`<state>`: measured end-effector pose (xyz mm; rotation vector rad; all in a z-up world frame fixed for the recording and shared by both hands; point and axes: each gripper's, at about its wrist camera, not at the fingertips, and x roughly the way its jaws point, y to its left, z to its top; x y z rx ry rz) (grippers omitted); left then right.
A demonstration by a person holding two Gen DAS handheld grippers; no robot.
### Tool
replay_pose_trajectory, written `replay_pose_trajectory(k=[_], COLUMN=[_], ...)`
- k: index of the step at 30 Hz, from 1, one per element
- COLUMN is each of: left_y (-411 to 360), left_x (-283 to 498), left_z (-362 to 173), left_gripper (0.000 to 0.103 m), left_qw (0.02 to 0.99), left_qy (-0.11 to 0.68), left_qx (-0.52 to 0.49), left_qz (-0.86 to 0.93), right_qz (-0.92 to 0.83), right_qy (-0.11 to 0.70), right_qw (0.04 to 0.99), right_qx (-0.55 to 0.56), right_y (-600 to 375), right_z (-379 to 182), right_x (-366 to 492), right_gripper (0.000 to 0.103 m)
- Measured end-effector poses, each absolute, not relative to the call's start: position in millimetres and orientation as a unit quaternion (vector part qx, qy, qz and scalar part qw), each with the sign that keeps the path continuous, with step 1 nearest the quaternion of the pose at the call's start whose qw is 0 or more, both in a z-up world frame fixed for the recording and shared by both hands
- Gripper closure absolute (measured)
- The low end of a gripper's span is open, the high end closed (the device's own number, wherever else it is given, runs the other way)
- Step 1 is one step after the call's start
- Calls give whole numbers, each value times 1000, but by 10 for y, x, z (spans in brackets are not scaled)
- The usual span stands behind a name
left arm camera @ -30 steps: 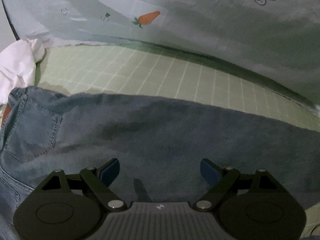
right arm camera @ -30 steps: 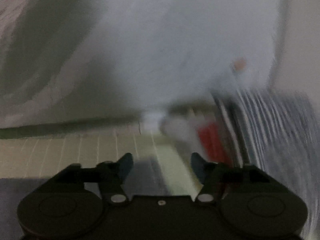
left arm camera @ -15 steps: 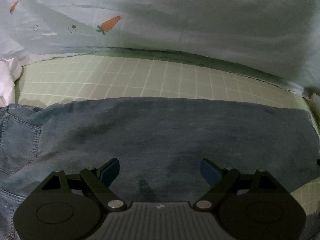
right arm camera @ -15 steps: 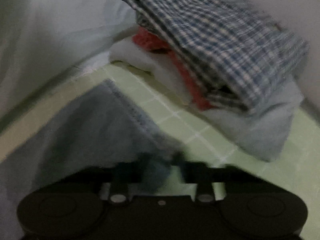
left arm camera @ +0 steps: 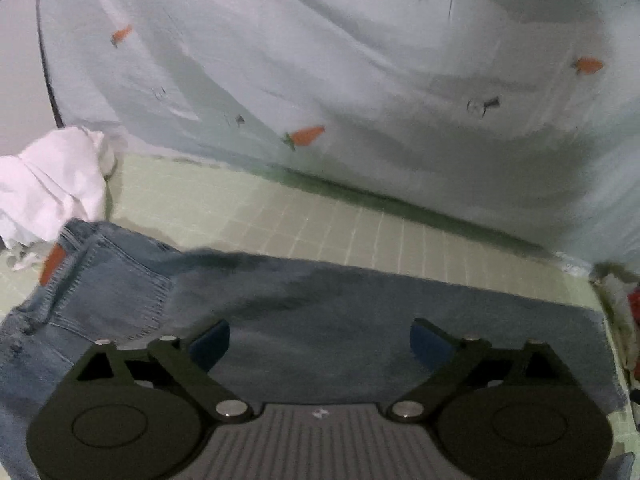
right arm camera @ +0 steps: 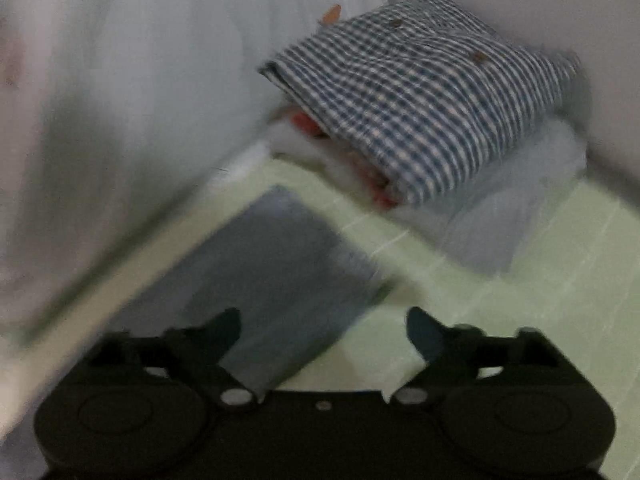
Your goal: Fold clothes
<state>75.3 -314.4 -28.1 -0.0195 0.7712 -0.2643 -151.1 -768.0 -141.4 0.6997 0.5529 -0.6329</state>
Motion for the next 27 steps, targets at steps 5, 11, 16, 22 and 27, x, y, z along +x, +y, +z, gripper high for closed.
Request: replay_pose_trajectory(k=[5, 11, 16, 22, 27], left_y=[-2806, -2544, -2464, -2536, -2550], left_x=[513, 270, 77, -53, -122], left_z=[-200, -282, -368, -393, -402], left_gripper=[0, 0, 0, 0, 0], left_qw=[924, 917, 909, 904, 902], left_qy=[359, 376, 392, 397, 399], left_qx=[-30, -60, -68, -52, -36], left_qz=[-124, -118, -127, -153, -163], right_qz=[-295, -320, -311, -296, -288], right_qy=[260, 241, 223, 207, 199], right_qw=[830, 788, 765, 751, 742], right_qx=[396, 468, 517, 554, 572], right_y=[-7346, -7070, -6888, -6725, -6639], right_z=[-1527, -1683, -1783, -1831, -1886], right_x=[-2154, -2928, -3443, -3702, -3794], right_gripper=[0, 0, 0, 0, 0])
